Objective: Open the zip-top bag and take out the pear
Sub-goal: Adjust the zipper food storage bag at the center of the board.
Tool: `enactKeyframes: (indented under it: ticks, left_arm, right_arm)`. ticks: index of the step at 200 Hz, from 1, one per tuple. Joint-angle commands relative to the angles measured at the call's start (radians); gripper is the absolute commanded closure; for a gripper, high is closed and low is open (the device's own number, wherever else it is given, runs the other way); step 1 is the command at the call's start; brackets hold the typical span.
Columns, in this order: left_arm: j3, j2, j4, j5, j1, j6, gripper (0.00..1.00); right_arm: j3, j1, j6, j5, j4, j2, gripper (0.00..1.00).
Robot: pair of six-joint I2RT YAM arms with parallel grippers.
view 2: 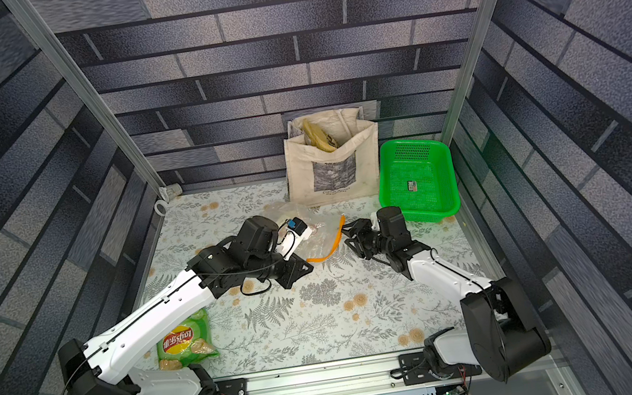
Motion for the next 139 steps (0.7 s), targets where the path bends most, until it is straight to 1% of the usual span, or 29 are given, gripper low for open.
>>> enactKeyframes:
  ticks: [1,56,79,98,119,134,139]
  left_arm:
    - [0.035,0.016,0.029,0.041,-0.008,0.0,1.0]
    - [0.04,0.036,0.09,0.059,-0.02,-0.019,1.0]
    - [0.052,0.051,0.093,0.07,-0.029,-0.015,1.0]
    - [0.052,0.054,0.111,0.08,-0.036,-0.019,1.0]
    - [0.053,0.058,0.126,0.089,-0.038,-0.026,1.0]
    - [0.055,0.06,0.12,0.085,-0.038,-0.028,1.0]
    - [0.055,0.059,0.118,0.079,-0.039,-0.027,0.98]
  right_arm:
    - [-0.008,0.022,0.027,0.02,0.068,-0.021,0.47]
    - [-0.01,0.054,0.037,0.081,0.083,-0.071,0.55]
    - [0.008,0.06,0.037,0.091,0.078,-0.093,0.62]
    - [0.026,0.064,0.034,0.088,0.065,-0.106,0.7]
    - [0.033,0.065,0.027,0.096,0.047,-0.13,0.85]
    - [0.036,0.064,0.011,0.112,0.008,-0.159,0.99]
    - [0.039,0.065,0.0,0.121,-0.016,-0.172,1.0]
